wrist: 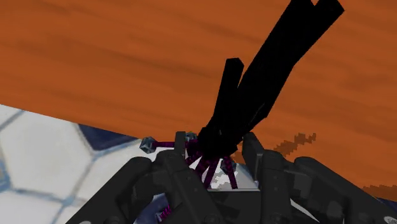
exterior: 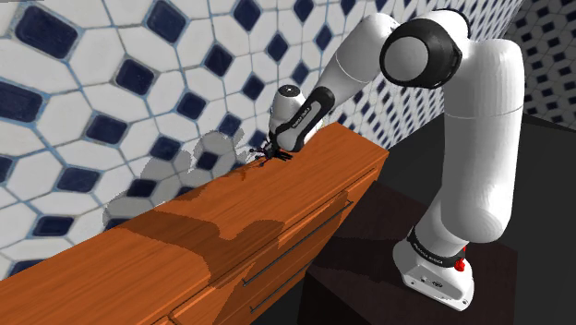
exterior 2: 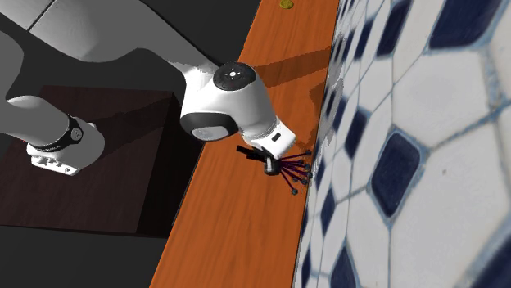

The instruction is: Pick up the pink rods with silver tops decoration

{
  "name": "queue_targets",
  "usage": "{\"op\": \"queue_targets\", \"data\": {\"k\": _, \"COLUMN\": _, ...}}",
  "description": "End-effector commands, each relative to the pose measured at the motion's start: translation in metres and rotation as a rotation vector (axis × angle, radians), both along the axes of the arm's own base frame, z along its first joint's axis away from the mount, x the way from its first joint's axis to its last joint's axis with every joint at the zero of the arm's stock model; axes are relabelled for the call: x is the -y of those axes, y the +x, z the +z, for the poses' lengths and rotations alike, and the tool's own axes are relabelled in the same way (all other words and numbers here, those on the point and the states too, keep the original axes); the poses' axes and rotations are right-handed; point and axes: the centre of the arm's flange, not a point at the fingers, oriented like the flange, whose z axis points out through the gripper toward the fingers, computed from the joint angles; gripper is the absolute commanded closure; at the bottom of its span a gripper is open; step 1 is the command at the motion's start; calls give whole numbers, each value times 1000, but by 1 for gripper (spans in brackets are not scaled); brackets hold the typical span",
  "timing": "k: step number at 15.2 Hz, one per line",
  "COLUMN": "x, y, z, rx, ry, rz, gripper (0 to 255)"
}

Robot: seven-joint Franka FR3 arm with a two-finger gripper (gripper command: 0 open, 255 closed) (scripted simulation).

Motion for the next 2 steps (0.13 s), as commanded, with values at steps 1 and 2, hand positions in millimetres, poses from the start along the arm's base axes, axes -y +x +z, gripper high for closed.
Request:
{"op": "queue_targets", "data": {"k": 1, "x": 1, "y": 0, "z": 7, "rx": 0, "ry": 0, "rz": 0, "gripper": 255}}
{"op": "queue_targets", "data": {"k": 2, "x": 1, "y": 0, "z": 7, "rx": 0, "ry": 0, "rz": 0, "gripper": 255}}
